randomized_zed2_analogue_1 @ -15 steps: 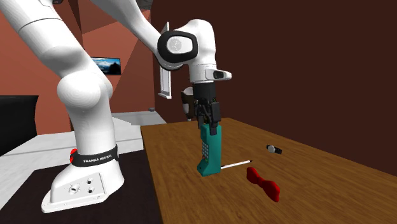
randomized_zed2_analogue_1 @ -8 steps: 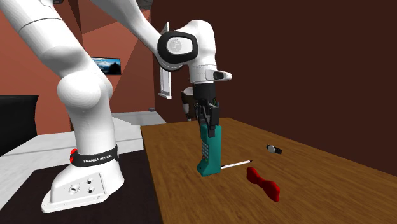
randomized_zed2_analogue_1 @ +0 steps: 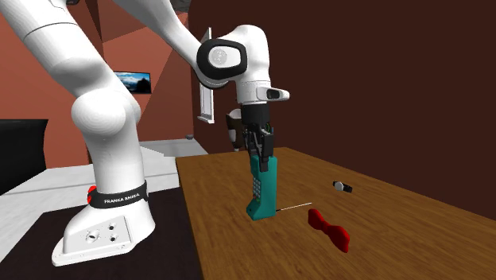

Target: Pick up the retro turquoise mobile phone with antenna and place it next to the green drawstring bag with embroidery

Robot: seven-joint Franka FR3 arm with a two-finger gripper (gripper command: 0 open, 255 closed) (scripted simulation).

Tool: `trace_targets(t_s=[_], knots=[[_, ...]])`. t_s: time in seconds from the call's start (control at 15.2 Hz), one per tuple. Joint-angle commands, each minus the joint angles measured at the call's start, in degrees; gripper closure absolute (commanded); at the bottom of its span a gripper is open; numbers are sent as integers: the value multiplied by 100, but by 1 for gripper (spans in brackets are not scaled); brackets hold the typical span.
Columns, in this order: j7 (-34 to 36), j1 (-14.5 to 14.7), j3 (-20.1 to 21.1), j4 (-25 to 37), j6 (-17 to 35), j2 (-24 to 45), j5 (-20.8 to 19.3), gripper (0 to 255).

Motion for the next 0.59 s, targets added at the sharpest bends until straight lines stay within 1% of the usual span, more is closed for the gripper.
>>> trace_targets(t_s=[0.0, 0.53], knots=[[1, -4, -1, -5, 3, 2, -4, 255], [-33, 10, 126, 346, -803, -455, 92, 255]])
